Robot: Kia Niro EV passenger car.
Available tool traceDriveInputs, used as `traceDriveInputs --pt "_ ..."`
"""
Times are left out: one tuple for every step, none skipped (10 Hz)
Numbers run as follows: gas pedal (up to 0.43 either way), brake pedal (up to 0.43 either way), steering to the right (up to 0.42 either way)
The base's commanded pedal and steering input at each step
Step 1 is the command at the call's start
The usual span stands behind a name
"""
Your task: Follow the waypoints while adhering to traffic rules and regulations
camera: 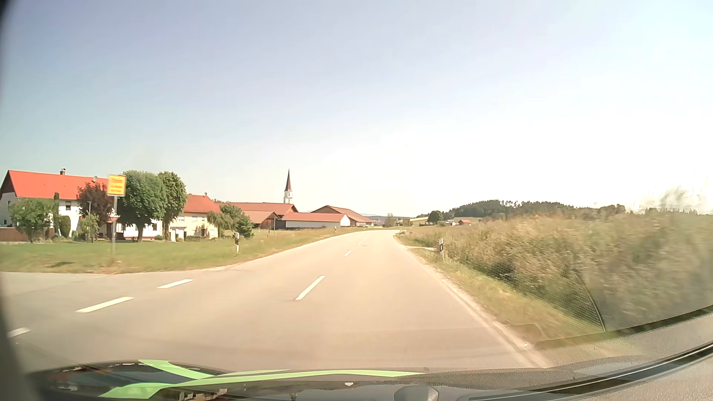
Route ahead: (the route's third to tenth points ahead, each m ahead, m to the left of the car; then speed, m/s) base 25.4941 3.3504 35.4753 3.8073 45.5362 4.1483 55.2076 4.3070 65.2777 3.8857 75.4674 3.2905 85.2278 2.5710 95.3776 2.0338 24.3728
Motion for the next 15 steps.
traceDriveInputs --pt "0.177 0.000 -0.007" --pt "0.177 0.000 -0.007" --pt "0.189 0.000 -0.006" --pt "0.189 0.000 -0.006" --pt "0.189 0.000 -0.003" --pt "0.177 0.000 0.001" --pt "0.177 0.000 0.004" --pt "0.177 0.000 0.004" --pt "0.177 0.000 0.004" --pt "0.177 0.000 0.004" --pt "0.157 0.000 0.004" --pt "0.157 0.000 0.003" --pt "0.157 0.000 0.002" --pt "0.157 0.000 0.001" --pt "0.177 0.000 0.001"
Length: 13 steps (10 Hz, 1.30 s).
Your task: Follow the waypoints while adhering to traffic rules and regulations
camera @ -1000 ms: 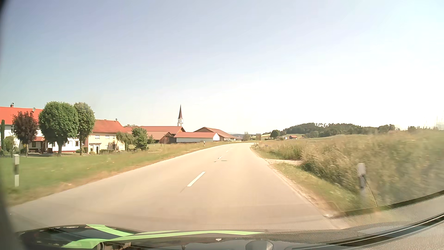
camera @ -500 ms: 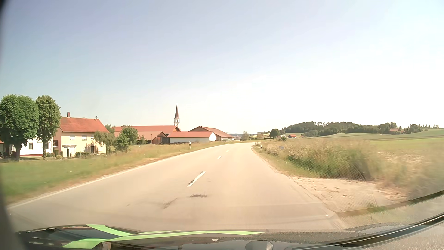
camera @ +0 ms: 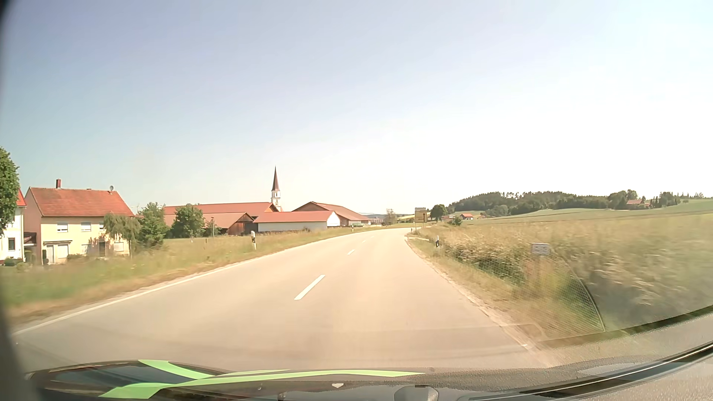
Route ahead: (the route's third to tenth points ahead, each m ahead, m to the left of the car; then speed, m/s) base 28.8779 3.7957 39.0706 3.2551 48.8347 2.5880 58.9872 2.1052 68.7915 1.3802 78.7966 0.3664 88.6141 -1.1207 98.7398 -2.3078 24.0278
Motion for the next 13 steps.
traceDriveInputs --pt "0.197 0.000 0.001" --pt "0.209 0.000 0.002" --pt "0.220 0.000 0.002" --pt "0.220 0.000 0.002" --pt "0.220 0.000 0.002" --pt "0.209 0.000 0.002" --pt "0.177 0.000 0.002" --pt "0.169 0.000 0.002" --pt "0.169 0.000 0.002" --pt "0.169 0.000 0.002" --pt "0.169 0.000 0.003" --pt "0.169 0.000 0.003" --pt "0.169 0.000 0.003"
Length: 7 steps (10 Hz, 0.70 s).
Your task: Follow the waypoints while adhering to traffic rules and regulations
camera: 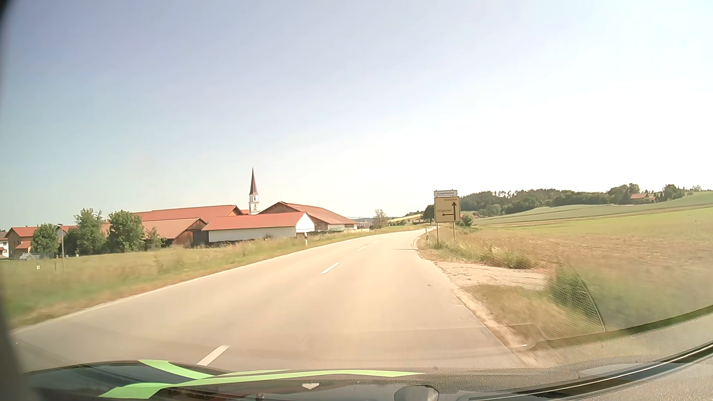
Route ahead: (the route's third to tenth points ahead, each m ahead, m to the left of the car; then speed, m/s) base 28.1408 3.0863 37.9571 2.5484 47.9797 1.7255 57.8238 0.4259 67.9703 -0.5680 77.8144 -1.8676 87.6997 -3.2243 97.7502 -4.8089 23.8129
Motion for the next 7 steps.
traceDriveInputs --pt "0.169 0.000 0.003" --pt "0.169 0.000 0.003" --pt "0.169 0.000 0.004" --pt "0.169 0.000 0.004" --pt "0.169 0.000 0.004" --pt "0.169 0.000 0.005" --pt "0.169 0.000 0.006"
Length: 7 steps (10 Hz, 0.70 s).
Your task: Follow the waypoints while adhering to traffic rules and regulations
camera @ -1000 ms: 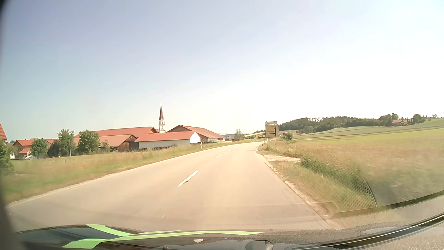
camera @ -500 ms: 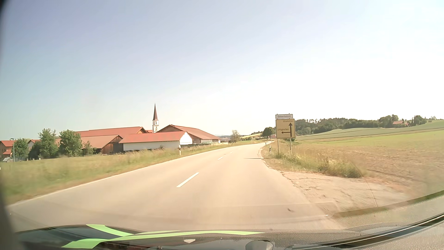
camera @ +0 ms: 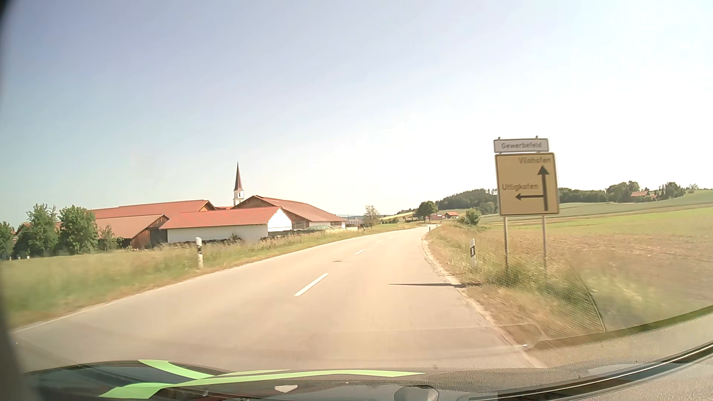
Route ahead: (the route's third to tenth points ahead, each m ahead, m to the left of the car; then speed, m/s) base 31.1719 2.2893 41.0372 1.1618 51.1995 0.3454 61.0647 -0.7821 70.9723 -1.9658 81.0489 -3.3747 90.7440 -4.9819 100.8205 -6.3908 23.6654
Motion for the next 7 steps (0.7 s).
traceDriveInputs --pt "0.197 0.000 0.008" --pt "0.209 0.000 0.009" --pt "0.220 0.000 0.010" --pt "0.220 0.000 0.010" --pt "0.220 0.000 0.010" --pt "0.197 0.000 0.010" --pt "0.189 0.000 0.009"
